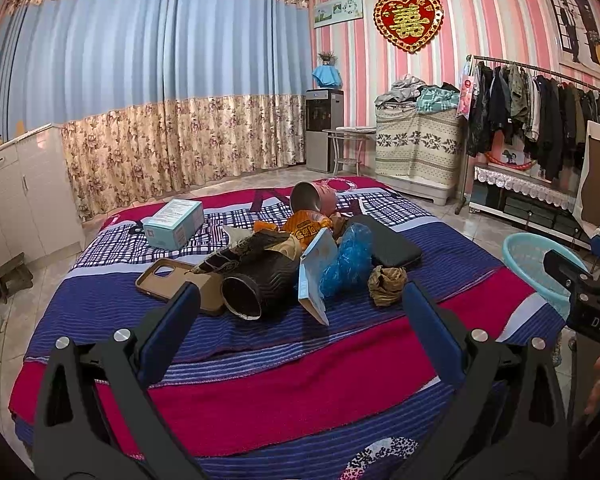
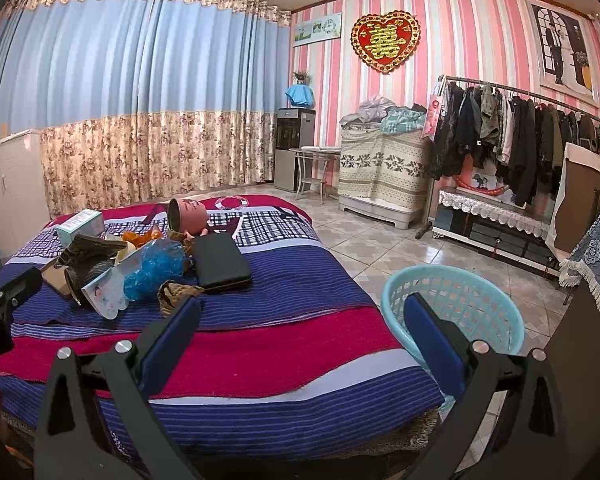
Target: Collect trash
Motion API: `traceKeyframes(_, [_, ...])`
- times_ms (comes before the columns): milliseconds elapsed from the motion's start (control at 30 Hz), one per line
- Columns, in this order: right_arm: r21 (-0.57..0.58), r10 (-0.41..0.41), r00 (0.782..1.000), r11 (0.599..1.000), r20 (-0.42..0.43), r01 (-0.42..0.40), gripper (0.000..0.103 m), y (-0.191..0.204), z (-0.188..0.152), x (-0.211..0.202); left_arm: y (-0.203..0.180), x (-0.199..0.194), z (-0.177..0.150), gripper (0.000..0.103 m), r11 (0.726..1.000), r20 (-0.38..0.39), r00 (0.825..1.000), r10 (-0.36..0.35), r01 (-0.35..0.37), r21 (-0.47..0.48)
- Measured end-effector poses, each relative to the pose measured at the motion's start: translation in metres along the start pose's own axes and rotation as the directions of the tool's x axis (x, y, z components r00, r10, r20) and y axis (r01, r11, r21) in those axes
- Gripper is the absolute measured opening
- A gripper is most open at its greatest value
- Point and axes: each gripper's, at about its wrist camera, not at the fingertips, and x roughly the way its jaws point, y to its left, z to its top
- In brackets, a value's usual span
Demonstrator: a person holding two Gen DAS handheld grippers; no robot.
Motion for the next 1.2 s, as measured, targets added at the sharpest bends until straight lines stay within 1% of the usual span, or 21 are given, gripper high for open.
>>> traceKeyframes(567, [0.005, 0.002, 1.0, 1.0, -0.001, -0.002, 0.099, -0.001, -0.001, 0.002, -0.009, -0.006, 0.004, 0.098, 1.0, 0.007, 1.0, -0.004, 0.003, 0.006])
traceKeyframes(1067, [0.003, 0.001, 1.0, 1.0, 0.001, -0.001, 0.099, -0.001, -0.001, 0.002, -0.006, -0.003, 0.002, 0.098, 1.0, 0.005, 1.0, -0.005, 0.005, 0.002])
traceKeyframes(1200, [0.003, 0.001, 1.0, 1.0, 0.001, -0.001, 0.099, -0.001, -0.001, 0.003, -0.005, -0.008, 0.001, 0.098, 1.0, 0.005, 1.0, -0.009, 0.009, 0.001])
